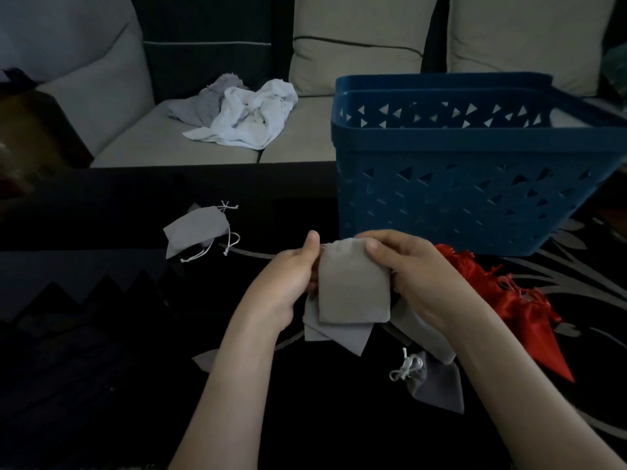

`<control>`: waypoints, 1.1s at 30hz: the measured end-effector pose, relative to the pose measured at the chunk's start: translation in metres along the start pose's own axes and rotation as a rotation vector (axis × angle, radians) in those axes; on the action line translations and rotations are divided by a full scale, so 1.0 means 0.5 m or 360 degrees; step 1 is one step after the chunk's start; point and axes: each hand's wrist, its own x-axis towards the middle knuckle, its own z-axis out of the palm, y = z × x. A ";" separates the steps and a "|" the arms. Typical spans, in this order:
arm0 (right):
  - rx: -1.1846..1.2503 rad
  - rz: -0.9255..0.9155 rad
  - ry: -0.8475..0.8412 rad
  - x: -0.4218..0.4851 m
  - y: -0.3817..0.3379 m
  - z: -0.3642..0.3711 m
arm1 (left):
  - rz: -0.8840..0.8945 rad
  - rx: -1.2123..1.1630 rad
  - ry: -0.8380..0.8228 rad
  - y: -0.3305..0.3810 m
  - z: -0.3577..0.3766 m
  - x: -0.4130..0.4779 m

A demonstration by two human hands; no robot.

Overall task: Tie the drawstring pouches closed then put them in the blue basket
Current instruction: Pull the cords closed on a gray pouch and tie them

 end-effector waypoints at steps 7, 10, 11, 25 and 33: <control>-0.0021 0.0052 0.0015 0.011 0.011 0.014 | 0.0051 -0.0638 0.0045 0.010 0.004 0.000; 0.0057 0.0064 0.0127 0.018 0.012 0.005 | 0.0084 -0.0815 0.0107 0.013 0.015 -0.003; -0.0003 0.0065 0.0133 0.017 0.012 0.001 | 0.0088 -0.0851 0.0118 0.013 0.017 -0.003; -0.0040 0.0017 0.0349 0.017 0.000 -0.049 | 0.0037 -0.1172 0.0390 0.006 0.000 0.012; -0.0436 -0.0248 0.0393 0.009 -0.005 -0.046 | 0.0441 -0.0708 0.0304 0.011 -0.015 0.003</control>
